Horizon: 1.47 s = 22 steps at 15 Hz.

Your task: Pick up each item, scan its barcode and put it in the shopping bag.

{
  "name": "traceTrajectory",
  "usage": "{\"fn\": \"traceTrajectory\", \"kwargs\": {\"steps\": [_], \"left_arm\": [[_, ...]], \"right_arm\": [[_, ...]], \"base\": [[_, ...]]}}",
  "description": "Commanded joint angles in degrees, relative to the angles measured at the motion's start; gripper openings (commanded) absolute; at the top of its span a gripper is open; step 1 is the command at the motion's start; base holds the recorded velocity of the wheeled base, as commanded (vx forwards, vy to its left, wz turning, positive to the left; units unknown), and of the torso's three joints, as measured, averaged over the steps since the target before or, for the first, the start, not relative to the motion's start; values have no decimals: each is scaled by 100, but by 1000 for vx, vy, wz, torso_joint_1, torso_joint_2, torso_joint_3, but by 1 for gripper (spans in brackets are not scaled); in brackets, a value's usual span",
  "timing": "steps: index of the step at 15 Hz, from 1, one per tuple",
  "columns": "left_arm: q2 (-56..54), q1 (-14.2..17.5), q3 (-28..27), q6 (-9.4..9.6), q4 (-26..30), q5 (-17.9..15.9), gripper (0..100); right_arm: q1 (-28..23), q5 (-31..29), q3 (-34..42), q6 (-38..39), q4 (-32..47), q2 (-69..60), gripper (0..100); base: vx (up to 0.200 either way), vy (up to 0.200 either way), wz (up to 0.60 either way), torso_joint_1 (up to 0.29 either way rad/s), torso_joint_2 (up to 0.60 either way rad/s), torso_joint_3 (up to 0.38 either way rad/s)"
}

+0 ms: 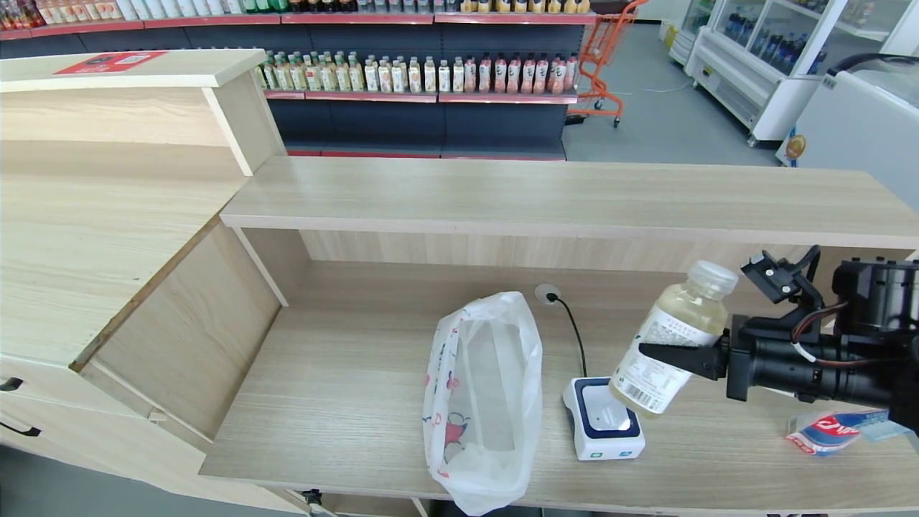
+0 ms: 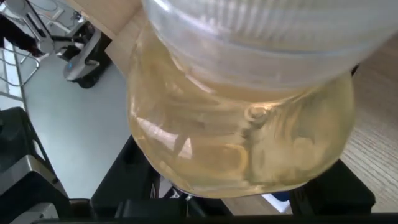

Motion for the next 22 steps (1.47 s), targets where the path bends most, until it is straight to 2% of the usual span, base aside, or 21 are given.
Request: {"fn": "traceTrajectory", "kwargs": {"steps": [1, 5, 10, 12, 15, 18, 19, 20, 22], "left_arm": [[0, 1, 0, 2, -1, 0, 100], [0, 1, 0, 20, -1, 0, 100], [0, 1, 0, 11, -1, 0, 100], [9, 1, 0, 2, -1, 0, 100], [9, 1, 0, 2, -1, 0, 100], [0, 1, 0, 11, -1, 0, 100], [9, 1, 0, 11, -1, 0, 100], [9, 1, 0, 2, -1, 9, 100], [0, 1, 0, 2, -1, 0, 100]], "right_arm": [[50, -86, 21, -23, -13, 83, 0], [59, -156, 30, -6, -13, 136, 0], [217, -270, 48, 3, -5, 250, 0], [270, -341, 127, -6, -5, 241, 0], [569, -780, 250, -76, -57, 478, 0], [736, -1035, 241, -454, -954, 1217, 0], [903, -1088, 153, -612, -1595, 1788, 0], [990, -1158, 65, -683, -1921, 2060, 0], [1395, -1615, -269, -735, -2808, 2860, 0]], "base": [[0, 0, 0, 0, 0, 0], [0, 0, 0, 0, 0, 0], [0, 200, 0, 5, 1, 1], [0, 0, 0, 0, 0, 0], [0, 0, 0, 0, 0, 0], [0, 0, 0, 0, 0, 0], [0, 0, 0, 0, 0, 0], [0, 0, 0, 0, 0, 0], [0, 0, 0, 0, 0, 0]]}}
